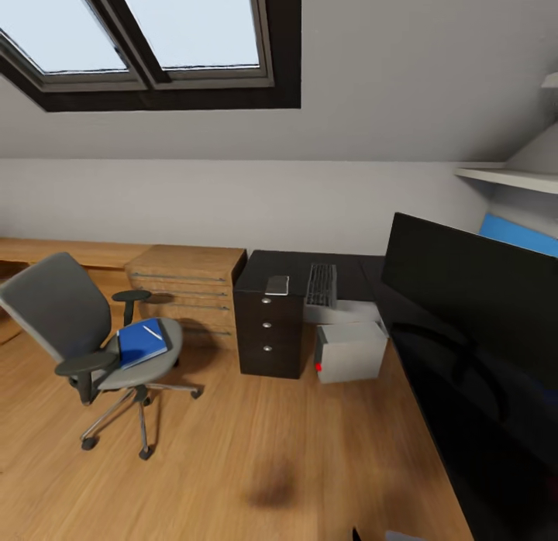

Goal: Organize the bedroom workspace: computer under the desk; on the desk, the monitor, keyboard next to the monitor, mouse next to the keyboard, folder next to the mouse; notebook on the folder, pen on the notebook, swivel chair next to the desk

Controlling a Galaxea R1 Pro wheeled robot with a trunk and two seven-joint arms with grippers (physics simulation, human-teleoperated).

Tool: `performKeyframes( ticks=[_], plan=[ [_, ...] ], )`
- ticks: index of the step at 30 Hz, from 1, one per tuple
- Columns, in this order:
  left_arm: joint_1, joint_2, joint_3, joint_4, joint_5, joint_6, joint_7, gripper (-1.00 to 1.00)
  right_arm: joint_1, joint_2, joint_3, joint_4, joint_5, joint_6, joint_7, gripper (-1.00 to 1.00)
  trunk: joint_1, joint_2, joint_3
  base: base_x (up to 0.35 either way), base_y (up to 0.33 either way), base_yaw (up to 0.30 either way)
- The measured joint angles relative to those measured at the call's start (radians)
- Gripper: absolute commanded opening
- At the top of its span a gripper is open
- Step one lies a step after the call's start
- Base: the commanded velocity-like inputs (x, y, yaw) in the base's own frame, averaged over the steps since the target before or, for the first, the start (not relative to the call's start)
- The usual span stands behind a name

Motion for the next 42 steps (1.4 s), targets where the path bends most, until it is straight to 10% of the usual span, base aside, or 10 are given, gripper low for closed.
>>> performKeyframes(
  ticks=[10,42],
  plan=[
    [0.001,0.0,0.0,0.0,-0.001,0.002,0.0,1.0,0.001,0.02,-0.001,0.036,0.106,-0.002,0.0,1.0,0.0,0.0,0.004,-0.338,-0.03,-0.076],
    [0.0,0.0,-0.003,0.016,0.0,0.009,-0.002,1.0,0.001,0.018,-0.005,0.036,0.115,-0.003,-0.002,1.0,-0.001,0.0,0.015,-0.145,-0.287,-0.119]
  ],
)
